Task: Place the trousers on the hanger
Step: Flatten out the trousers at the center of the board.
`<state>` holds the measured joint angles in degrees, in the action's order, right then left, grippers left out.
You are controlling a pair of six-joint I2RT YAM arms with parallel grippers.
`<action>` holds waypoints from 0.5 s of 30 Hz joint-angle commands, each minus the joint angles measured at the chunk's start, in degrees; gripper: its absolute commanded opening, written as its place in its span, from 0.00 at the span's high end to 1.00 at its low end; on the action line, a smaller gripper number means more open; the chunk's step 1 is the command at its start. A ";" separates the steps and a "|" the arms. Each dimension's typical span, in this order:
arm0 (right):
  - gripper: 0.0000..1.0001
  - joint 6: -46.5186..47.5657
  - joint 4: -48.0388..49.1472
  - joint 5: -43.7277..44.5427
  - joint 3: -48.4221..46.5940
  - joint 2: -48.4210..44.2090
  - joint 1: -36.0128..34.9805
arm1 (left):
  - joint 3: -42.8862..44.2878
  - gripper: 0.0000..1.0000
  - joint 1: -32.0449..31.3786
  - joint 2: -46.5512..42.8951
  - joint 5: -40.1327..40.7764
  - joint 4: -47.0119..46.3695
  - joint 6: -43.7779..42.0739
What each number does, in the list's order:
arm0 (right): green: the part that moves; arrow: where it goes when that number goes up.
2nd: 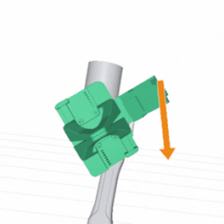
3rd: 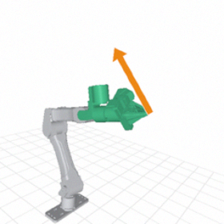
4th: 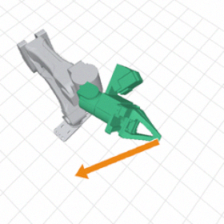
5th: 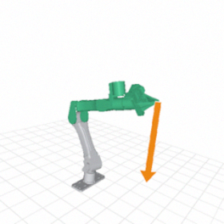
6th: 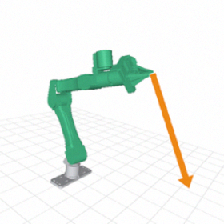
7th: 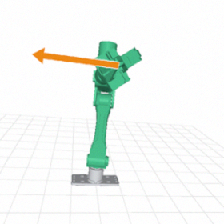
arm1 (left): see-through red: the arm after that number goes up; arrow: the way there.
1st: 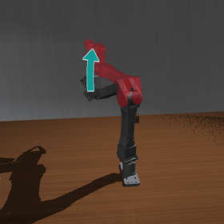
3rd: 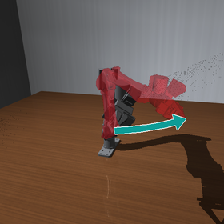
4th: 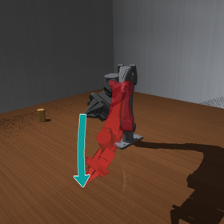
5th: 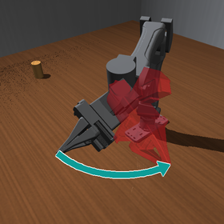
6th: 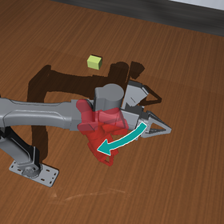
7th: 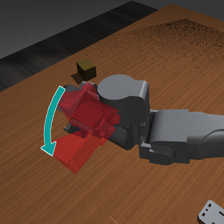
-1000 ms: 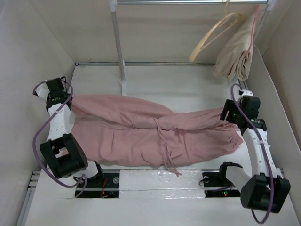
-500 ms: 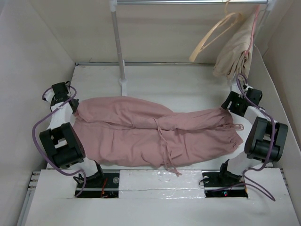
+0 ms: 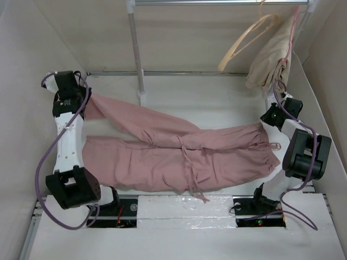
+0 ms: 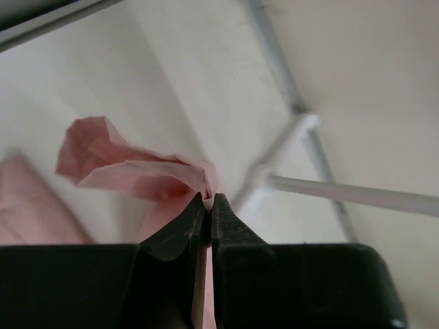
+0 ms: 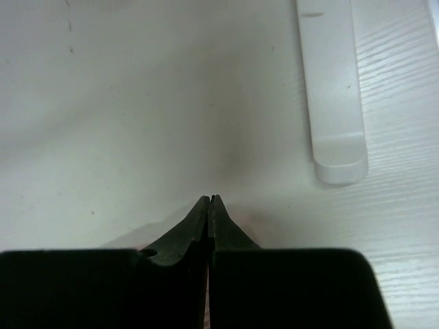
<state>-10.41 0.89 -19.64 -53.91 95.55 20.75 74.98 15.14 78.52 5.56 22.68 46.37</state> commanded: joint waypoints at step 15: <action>0.42 -3.91 -1.85 8.92 -1.20 -5.20 -2.30 | 39.53 1.00 -5.73 -13.13 5.95 20.47 1.44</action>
<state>-14.33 -0.95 -11.31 -54.54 90.04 18.65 110.93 9.37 64.38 10.94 38.92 47.72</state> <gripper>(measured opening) 0.558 0.007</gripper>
